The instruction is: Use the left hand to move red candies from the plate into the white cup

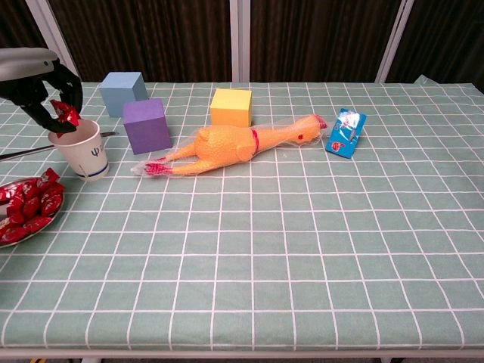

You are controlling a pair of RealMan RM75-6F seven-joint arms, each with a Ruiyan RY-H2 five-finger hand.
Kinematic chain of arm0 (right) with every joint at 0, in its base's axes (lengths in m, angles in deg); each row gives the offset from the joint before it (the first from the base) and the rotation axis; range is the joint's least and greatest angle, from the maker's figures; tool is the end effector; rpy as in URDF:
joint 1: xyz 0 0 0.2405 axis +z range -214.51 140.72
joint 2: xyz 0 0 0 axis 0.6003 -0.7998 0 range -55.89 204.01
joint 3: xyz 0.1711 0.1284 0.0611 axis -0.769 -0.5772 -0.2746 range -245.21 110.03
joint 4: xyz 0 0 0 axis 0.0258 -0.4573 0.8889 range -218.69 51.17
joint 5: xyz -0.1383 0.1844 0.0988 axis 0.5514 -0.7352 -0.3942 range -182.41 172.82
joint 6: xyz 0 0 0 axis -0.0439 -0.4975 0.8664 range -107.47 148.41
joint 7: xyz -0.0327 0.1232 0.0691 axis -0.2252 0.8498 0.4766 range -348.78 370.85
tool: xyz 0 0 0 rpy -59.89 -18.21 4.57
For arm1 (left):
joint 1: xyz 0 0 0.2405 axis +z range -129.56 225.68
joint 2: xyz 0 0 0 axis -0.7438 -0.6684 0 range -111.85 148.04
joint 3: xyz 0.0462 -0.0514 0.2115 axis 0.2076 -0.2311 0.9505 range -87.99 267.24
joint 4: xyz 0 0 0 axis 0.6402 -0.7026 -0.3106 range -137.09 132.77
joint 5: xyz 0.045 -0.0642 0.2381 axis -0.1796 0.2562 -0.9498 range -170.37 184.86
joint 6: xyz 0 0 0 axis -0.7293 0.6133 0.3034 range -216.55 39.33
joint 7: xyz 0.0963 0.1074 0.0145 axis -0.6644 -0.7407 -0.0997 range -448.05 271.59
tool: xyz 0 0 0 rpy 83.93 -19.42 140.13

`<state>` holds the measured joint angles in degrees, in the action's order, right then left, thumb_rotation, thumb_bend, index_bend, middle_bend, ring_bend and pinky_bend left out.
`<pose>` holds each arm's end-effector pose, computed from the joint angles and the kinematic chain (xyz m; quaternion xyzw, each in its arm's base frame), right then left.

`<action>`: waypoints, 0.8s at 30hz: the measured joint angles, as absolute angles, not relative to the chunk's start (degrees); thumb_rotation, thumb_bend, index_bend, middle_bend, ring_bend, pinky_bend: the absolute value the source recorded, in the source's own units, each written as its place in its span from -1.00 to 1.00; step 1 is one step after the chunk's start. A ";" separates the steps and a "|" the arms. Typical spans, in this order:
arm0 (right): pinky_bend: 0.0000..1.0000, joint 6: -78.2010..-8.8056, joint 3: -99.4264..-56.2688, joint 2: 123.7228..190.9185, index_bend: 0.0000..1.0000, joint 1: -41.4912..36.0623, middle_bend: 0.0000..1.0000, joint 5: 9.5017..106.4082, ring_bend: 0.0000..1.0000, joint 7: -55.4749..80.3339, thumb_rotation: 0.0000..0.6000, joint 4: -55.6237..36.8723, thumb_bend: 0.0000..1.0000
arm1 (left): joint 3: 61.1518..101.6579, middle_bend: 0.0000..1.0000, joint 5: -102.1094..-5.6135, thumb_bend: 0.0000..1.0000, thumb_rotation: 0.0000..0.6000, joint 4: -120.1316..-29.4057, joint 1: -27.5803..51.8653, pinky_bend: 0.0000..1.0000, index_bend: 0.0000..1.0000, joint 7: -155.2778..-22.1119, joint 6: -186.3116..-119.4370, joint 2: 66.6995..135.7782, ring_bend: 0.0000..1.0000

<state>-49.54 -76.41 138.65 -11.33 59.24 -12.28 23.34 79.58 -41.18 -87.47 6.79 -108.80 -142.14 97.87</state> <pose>-0.1926 -0.2780 0.0675 0.6562 -0.3846 0.3452 0.5499 -0.1888 0.3563 -0.0056 -0.6798 -0.4479 -0.3020 0.4960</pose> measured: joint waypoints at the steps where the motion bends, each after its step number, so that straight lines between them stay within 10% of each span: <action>1: -1.00 -49.48 -76.41 138.64 -0.97 -11.34 -0.86 59.25 -1.00 -12.13 1.00 23.20 -0.80 | 79.61 0.28 -41.04 -0.49 1.00 -87.48 6.73 0.96 0.13 -108.86 -142.04 97.95 0.84; 24: -1.00 -48.75 -76.72 138.01 -0.98 -11.23 -0.86 59.65 -1.00 -10.61 1.00 22.34 -0.80 | 79.55 0.24 -41.00 -0.57 1.00 -92.60 7.49 0.96 0.08 -109.91 -145.80 94.34 0.83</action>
